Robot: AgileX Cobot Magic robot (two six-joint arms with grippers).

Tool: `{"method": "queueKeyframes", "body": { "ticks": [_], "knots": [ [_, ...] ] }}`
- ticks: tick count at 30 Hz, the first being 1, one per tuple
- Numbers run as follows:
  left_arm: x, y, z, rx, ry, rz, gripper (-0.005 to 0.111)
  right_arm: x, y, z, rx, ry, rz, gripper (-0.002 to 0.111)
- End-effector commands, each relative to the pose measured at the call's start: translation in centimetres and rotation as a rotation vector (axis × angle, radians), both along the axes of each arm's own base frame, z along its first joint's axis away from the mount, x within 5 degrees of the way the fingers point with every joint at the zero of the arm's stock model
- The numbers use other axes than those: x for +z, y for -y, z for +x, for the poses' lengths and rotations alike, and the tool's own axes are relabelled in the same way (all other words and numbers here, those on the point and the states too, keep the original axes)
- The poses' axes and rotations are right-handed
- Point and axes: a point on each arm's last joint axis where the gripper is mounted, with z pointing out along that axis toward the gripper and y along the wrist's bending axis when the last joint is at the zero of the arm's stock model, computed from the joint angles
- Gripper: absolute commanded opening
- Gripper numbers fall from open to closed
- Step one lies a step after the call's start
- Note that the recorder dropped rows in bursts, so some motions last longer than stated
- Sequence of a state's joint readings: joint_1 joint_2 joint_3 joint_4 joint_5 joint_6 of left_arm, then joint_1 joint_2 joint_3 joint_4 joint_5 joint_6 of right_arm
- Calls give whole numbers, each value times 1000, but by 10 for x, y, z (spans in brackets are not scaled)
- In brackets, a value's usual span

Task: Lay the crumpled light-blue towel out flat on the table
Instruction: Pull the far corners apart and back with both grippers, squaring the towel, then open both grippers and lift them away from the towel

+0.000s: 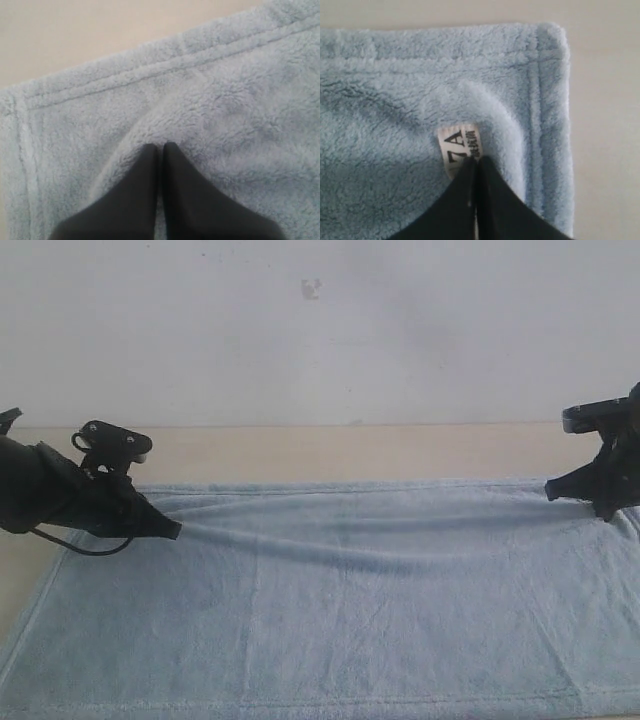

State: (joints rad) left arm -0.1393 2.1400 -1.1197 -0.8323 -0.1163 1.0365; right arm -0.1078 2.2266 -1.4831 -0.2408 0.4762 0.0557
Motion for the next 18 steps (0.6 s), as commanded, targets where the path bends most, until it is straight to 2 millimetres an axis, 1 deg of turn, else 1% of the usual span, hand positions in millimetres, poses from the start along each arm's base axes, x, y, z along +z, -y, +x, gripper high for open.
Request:
{"method": "queueKeyframes", "body": {
  "ticks": [1,2,5,8,12,15,17,18],
  "knots": [
    [-19,-7,4,0,-30,23,4,-27,0,1,19,-23,3,0],
    [-19,-7,7,0,-23,22,4,-30,0,1,22,-16,5,0],
    [-17,-5,18,-19,-1,26,4,-32,0,5,34,21,5,0],
    [-6,-1,29,-45,16,1,4,-30,-1,7,43,50,4,0],
    [12,6,45,-81,52,-32,4,-19,-1,9,66,75,-10,0],
    [41,12,51,-134,75,-70,4,5,0,8,60,100,-18,0],
    [66,16,50,-172,95,-93,4,31,0,7,56,144,-25,0],
    [82,16,48,-178,125,-97,4,45,0,5,49,172,-26,0]
  ]
}}
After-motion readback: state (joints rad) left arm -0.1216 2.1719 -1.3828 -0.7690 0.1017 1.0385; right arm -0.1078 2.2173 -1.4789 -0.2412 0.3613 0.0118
